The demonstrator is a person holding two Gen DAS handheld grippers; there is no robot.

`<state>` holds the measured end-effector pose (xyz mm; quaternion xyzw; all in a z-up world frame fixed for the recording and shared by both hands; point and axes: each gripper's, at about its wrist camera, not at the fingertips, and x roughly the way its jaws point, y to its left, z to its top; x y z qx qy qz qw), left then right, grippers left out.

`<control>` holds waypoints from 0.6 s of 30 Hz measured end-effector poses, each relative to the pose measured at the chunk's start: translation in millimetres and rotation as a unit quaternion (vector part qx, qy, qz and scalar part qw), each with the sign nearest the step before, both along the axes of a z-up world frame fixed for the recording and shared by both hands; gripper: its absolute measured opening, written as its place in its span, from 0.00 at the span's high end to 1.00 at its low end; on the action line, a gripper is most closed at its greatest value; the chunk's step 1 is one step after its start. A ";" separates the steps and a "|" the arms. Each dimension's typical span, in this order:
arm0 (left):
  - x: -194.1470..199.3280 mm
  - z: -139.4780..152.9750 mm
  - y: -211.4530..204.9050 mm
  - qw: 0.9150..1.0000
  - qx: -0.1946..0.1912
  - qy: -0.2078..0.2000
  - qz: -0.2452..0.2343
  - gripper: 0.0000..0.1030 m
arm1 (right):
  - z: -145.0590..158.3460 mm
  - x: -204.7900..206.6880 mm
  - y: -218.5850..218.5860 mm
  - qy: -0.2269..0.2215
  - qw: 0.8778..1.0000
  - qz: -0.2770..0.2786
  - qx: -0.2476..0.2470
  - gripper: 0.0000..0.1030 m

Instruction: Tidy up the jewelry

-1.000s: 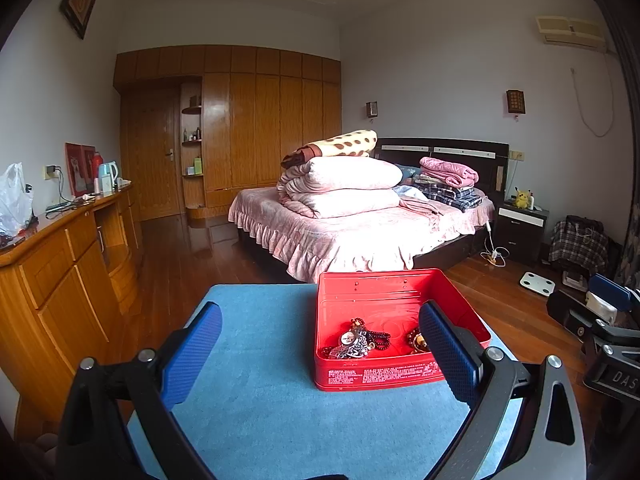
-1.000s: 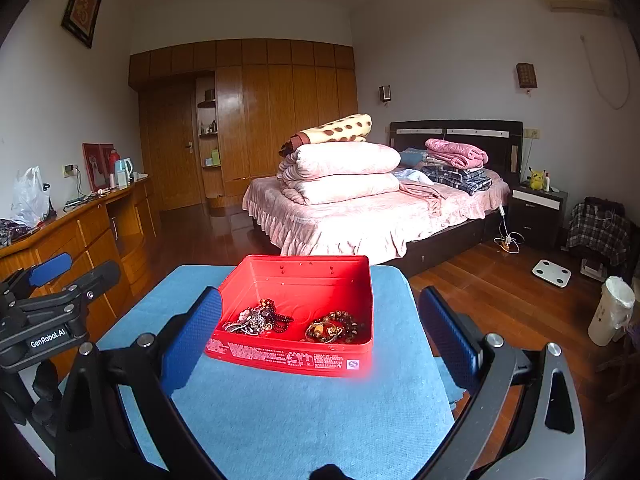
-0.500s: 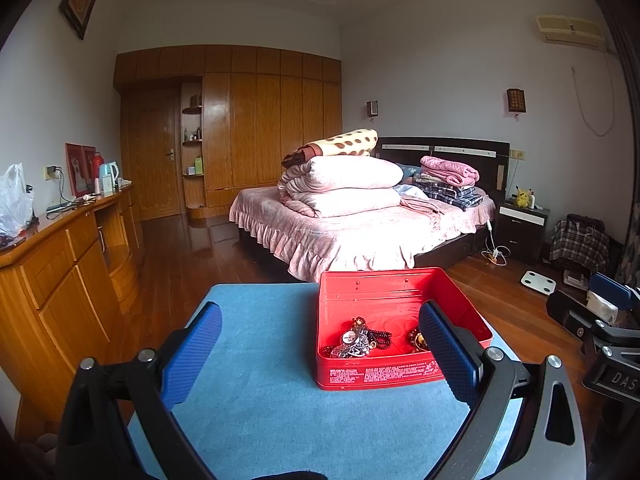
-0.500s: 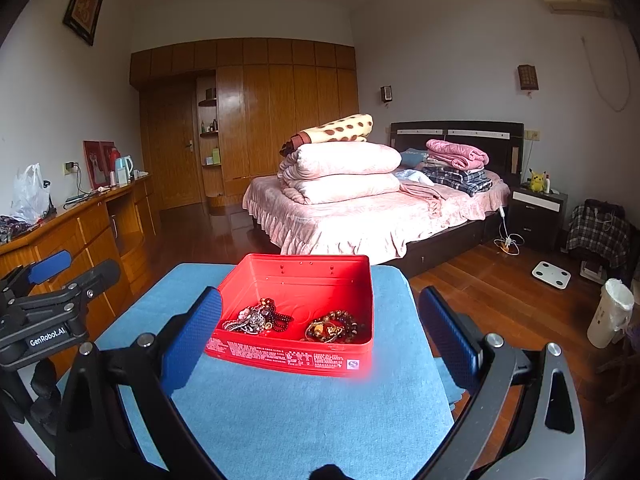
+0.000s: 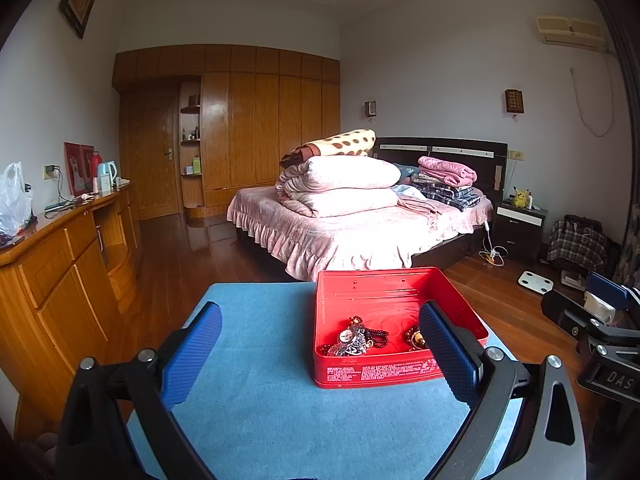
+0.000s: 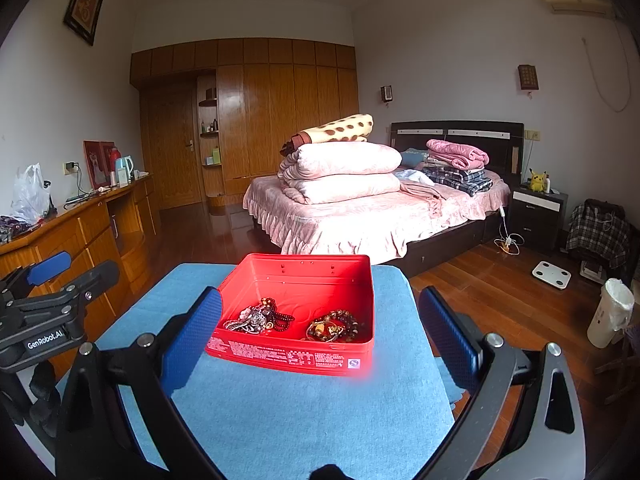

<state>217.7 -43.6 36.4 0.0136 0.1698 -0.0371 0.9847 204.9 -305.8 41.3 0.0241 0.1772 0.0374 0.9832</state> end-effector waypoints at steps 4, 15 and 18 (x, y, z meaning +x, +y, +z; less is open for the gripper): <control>-2.2 -1.0 -2.4 1.000 0.001 -0.001 0.000 0.06 | -0.3 -0.7 0.8 0.001 1.000 0.000 0.000 0.07; -5.6 0.3 -2.8 1.000 0.002 -0.003 0.004 0.06 | 0.0 -1.0 -0.7 -0.001 1.000 -0.001 -0.003 0.07; -5.8 0.0 -2.9 1.000 0.002 -0.003 0.004 0.06 | -0.6 -1.7 -0.2 -0.001 1.000 -0.001 -0.002 0.07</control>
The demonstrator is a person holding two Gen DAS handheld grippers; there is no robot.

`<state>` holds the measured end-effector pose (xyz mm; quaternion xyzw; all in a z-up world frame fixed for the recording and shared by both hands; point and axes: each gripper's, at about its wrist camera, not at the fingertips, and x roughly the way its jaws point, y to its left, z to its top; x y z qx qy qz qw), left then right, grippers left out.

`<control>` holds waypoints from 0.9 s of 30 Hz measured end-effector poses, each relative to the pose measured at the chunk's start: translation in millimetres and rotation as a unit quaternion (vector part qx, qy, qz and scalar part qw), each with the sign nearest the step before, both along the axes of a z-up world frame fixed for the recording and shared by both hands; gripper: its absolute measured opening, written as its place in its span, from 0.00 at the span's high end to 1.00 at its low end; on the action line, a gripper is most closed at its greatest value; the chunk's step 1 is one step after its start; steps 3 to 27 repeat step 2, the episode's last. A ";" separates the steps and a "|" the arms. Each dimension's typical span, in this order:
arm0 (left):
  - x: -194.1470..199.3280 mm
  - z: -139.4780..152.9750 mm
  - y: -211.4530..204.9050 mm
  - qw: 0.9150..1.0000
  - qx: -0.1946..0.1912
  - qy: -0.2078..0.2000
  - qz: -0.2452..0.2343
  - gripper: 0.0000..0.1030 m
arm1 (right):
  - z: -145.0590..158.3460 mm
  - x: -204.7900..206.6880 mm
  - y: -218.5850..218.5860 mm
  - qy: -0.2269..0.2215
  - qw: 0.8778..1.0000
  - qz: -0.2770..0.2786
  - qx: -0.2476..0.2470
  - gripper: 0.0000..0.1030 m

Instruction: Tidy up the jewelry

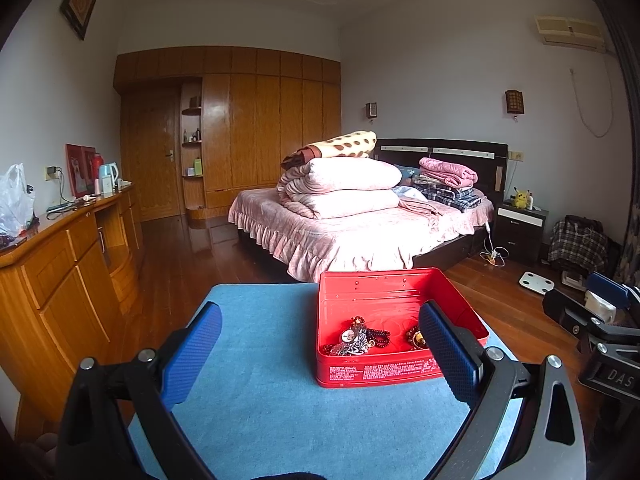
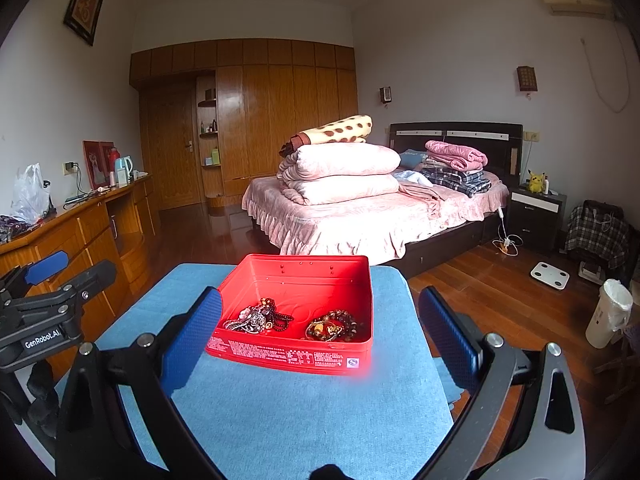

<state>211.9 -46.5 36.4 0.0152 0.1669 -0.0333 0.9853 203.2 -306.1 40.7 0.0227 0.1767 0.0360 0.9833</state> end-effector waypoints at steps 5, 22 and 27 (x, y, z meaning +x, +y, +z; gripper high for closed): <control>0.0 0.0 0.0 1.000 0.000 0.000 0.000 0.06 | 0.0 0.0 0.1 0.000 1.000 0.000 0.000 0.07; 0.0 0.0 0.0 1.000 0.000 0.000 0.000 0.06 | 0.0 0.0 0.1 0.000 1.000 0.000 0.000 0.07; 0.0 0.0 0.0 1.000 0.000 0.000 0.000 0.06 | 0.0 0.0 0.1 0.000 1.000 0.000 0.000 0.07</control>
